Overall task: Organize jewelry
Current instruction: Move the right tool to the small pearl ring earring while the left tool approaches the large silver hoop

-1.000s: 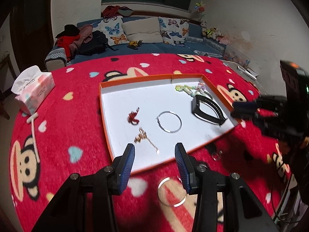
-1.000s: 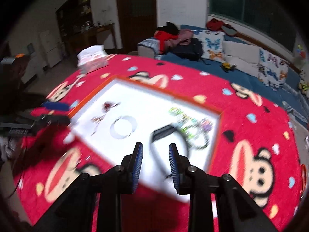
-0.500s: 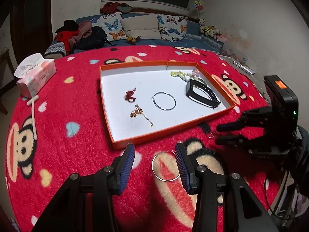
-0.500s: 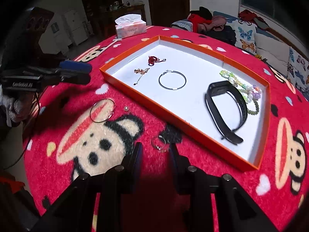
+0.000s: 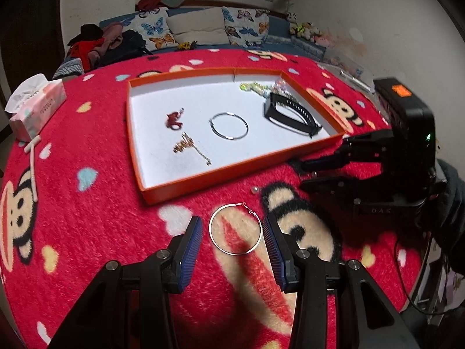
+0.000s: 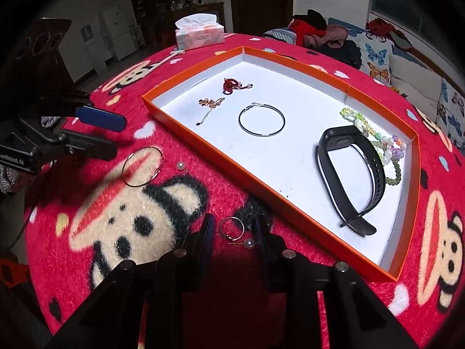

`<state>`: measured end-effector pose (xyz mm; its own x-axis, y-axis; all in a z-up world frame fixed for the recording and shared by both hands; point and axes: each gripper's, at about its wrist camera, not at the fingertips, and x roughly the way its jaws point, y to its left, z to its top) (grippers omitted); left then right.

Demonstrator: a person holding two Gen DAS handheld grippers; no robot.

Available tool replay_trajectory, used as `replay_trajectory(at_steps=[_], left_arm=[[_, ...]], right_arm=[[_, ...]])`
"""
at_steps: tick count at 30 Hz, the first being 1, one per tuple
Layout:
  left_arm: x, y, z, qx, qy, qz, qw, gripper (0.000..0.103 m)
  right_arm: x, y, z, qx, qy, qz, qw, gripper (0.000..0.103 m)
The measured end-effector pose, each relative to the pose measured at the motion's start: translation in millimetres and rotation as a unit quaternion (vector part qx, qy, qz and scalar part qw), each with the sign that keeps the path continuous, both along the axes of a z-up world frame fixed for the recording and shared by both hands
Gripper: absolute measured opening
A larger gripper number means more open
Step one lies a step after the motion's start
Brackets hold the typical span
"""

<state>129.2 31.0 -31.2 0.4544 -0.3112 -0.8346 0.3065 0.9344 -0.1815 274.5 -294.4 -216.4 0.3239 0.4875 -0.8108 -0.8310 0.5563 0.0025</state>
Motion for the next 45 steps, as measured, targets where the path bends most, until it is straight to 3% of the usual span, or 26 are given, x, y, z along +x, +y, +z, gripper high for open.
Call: replay_trajectory(at_steps=[31,35,39,45], left_arm=[[-2.9,-9.8,-16.0,0.031,0.010,-0.025,0.9992,0.049],[-3.8,-13.9,-18.7,0.042,0.008,-0.033,0.9986,0.054],[-2.9,-18.1,-21.1,0.055,0.003,-0.042,0.9976,0.058],[1.7,-24.3,-27.3,0.073,0.001,-0.057,0.9957,0.058]], right_arm=[[-20.5,-7.3,1.7,0.003,0.011,0.022,1.000,0.030],[-21.2,-7.4,1.2,-0.002,0.002,0.014,1.000,0.017],[-22.3,-8.0,1.2,-0.002,-0.004,0.011,1.000,0.010],[-22.8,-8.4,1.2,0.000,-0.004,0.008,1.000,0.010]])
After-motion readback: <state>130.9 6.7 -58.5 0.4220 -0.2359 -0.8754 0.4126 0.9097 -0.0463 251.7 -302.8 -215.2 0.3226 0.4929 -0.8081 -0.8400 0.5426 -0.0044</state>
